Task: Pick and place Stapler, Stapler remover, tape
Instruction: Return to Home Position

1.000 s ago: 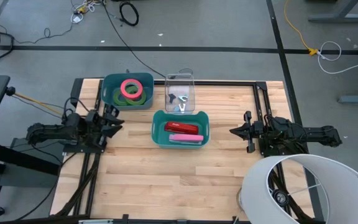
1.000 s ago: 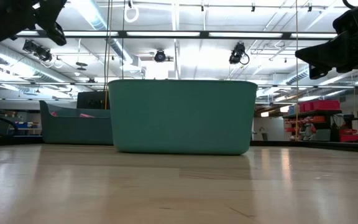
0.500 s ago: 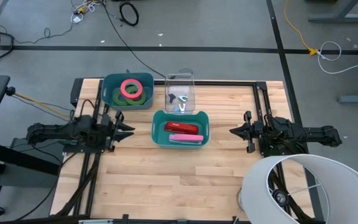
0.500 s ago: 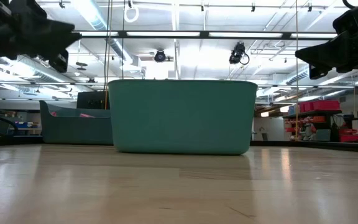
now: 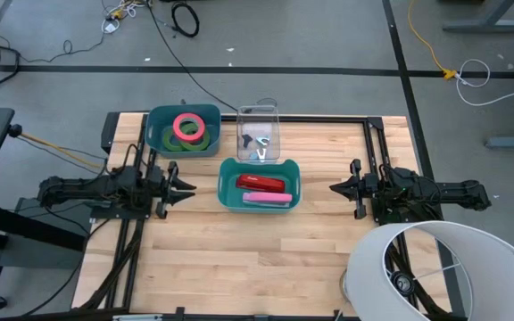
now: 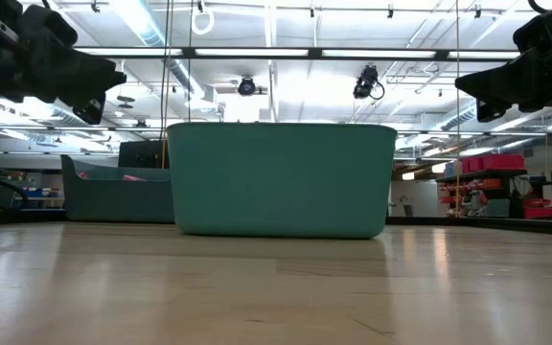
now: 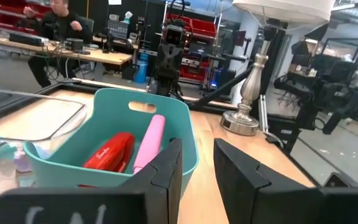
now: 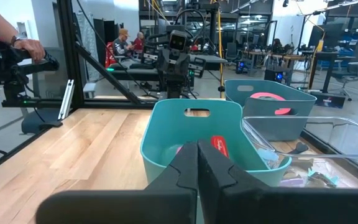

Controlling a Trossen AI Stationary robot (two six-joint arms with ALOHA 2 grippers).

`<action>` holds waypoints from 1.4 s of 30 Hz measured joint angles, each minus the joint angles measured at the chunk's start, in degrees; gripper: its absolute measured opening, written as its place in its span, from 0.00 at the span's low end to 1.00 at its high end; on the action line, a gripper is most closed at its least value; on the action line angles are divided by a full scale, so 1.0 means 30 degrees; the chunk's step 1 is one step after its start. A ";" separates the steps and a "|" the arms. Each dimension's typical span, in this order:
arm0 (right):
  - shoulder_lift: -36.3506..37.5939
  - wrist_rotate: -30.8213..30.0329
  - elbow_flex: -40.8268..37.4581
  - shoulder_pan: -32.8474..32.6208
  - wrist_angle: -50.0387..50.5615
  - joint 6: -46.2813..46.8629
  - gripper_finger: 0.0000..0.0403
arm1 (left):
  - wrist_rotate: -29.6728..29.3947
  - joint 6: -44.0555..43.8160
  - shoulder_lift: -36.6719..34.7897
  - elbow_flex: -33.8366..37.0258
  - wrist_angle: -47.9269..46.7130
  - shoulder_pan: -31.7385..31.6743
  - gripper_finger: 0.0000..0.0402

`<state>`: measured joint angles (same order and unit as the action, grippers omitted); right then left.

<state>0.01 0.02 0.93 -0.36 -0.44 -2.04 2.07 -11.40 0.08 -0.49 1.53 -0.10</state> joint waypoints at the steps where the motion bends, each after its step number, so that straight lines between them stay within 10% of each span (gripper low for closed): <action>1: 0.0000 -0.0002 0.0000 0.0000 -0.0001 0.0000 0.00 | -0.0002 0.0170 0.0000 0.0000 -0.0027 0.0007 0.23; 42: 0.0000 0.0000 0.0000 0.0000 0.0004 0.0000 0.00 | 0.0066 0.2027 0.0087 0.0029 0.0652 0.0001 0.23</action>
<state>0.01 0.02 0.93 -0.36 -0.43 -2.04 2.27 -5.32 0.34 -0.40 3.49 -0.09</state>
